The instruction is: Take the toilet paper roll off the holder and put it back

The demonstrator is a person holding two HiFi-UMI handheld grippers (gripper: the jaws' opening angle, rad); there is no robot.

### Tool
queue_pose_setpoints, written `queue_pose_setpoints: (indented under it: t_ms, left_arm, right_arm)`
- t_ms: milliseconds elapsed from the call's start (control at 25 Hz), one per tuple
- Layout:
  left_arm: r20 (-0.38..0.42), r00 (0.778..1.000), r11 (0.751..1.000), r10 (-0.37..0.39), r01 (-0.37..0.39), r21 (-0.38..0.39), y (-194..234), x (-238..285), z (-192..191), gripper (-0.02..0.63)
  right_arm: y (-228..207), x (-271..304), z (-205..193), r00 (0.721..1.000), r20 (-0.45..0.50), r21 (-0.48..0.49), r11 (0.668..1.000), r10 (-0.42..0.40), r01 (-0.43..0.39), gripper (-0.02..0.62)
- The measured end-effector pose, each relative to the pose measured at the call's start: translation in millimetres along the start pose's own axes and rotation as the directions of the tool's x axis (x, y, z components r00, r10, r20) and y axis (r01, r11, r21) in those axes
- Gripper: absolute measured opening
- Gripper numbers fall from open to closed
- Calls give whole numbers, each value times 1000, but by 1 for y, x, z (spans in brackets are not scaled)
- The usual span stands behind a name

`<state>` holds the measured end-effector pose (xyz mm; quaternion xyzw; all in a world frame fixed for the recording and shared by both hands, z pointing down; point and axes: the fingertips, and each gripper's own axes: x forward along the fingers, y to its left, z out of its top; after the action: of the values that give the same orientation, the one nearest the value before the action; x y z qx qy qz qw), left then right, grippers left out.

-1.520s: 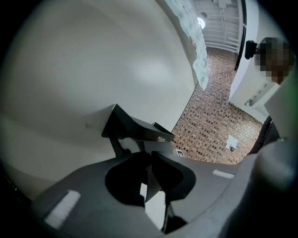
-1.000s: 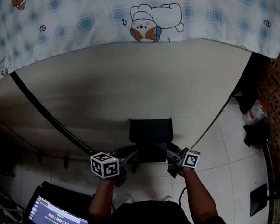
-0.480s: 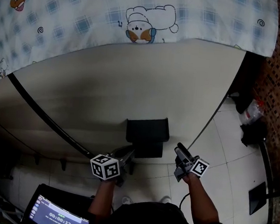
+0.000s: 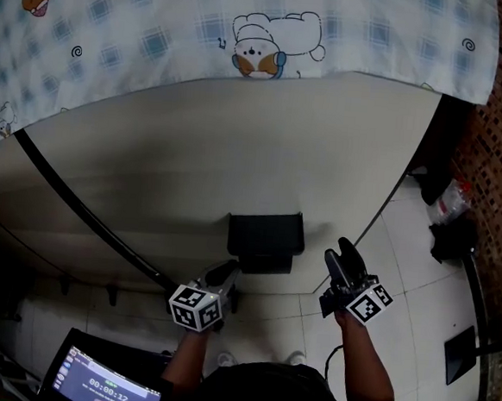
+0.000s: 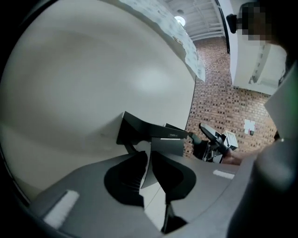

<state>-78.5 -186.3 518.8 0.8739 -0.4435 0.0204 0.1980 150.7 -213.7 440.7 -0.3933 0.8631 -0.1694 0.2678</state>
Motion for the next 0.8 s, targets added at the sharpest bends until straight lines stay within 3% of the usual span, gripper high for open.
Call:
queue_pose_setpoints:
  t_ms: [80, 160, 200, 240, 320, 400, 560, 640, 800]
  left_arm:
    - [14, 998, 998, 59, -59, 21, 10, -9, 1, 61]
    - [27, 982, 978, 188, -190, 83, 29, -23, 8, 58]
    - [29, 961, 952, 276, -277, 132, 39, -31, 13, 17]
    - [36, 935, 919, 351, -352, 179, 47, -38, 20, 17]
    - [95, 904, 873, 418, -428, 236, 51, -51, 42, 17]
    - [197, 897, 862, 396, -437, 256, 40, -59, 70, 17]
    - [337, 887, 845, 315, -424, 326, 3, -68, 114, 17]
    - [373, 883, 839, 285, -418, 348, -13, -69, 125, 17]
    - [405, 881, 852, 243, -394, 345, -32, -70, 132, 17]
  right_arm:
    - [11, 5, 6, 1000, -7, -114, 993, -30, 29, 277]
    - [26, 9, 14, 997, 1, -255, 965, -71, 69, 215]
    - [34, 10, 19, 996, 11, -335, 938, -93, 91, 169]
    - [43, 11, 23, 993, 24, -406, 907, -111, 112, 146]
    - [56, 12, 29, 989, 41, -511, 848, -140, 141, 95]
    - [66, 11, 33, 983, 48, -576, 799, -177, 172, 2]
    - [78, 12, 34, 974, 58, -610, 765, -219, 208, 0]
    - [81, 13, 29, 968, 51, -622, 751, -245, 223, 0]
    - [99, 19, 21, 968, 47, -649, 729, -247, 217, 0]
